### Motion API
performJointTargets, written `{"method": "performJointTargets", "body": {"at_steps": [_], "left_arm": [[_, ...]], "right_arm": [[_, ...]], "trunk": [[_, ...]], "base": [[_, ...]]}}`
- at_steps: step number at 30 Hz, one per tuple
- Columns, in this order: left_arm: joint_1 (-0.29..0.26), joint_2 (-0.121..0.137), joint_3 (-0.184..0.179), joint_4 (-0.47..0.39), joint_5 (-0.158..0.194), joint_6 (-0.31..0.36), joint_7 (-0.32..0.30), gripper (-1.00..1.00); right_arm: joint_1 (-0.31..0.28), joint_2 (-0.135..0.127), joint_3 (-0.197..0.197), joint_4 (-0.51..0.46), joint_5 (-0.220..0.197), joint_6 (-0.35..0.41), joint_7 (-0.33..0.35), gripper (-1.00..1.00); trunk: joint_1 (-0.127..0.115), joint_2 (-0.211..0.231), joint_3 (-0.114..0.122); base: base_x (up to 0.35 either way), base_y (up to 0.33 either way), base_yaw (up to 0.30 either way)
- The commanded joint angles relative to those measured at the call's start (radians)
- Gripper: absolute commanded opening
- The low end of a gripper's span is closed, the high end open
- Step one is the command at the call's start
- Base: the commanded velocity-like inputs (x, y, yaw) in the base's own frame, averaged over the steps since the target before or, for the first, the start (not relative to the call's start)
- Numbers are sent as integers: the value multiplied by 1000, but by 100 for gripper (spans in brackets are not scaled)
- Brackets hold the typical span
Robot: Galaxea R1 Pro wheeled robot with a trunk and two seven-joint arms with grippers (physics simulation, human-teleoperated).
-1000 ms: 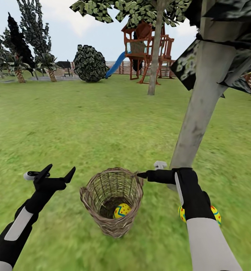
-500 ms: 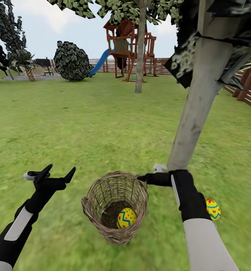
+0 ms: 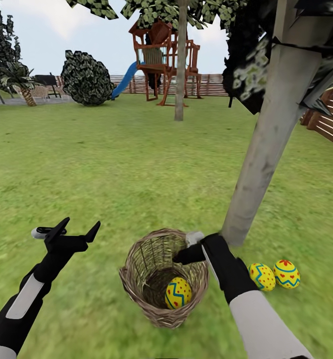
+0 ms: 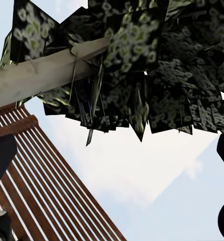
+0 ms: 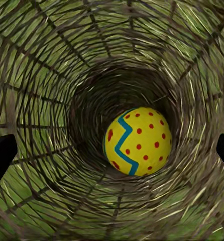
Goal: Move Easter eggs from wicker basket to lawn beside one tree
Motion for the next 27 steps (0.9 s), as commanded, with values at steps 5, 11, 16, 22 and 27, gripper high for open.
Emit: {"method": "performJointTargets", "body": {"at_steps": [5, 11, 16, 22, 27], "left_arm": [[0, 0, -1, 0, 3, 8, 0, 100], [0, 0, -2, -1, -3, 8, 0, 100], [0, -1, -2, -1, -5, 8, 0, 100], [0, -3, -2, -2, -5, 8, 0, 100], [0, -2, -2, -2, -5, 8, 0, 100]], "right_arm": [[-1, -5, 12, 41, 19, 0, 5, 100], [-4, -4, 185, 41, 57, 2, -50, 100], [-10, 0, 258, 40, 57, 2, -50, 100], [-12, -5, 432, 41, 61, 4, -49, 100], [-15, -6, 501, 45, 121, 1, -46, 100]], "trunk": [[0, 0, -1], [0, 0, -1], [0, 0, -1], [0, 0, -1], [0, 0, -1]], "base": [[1, 2, 0], [90, 71, 0], [179, 133, 0], [14, 9, 0], [1, 0, 0]]}}
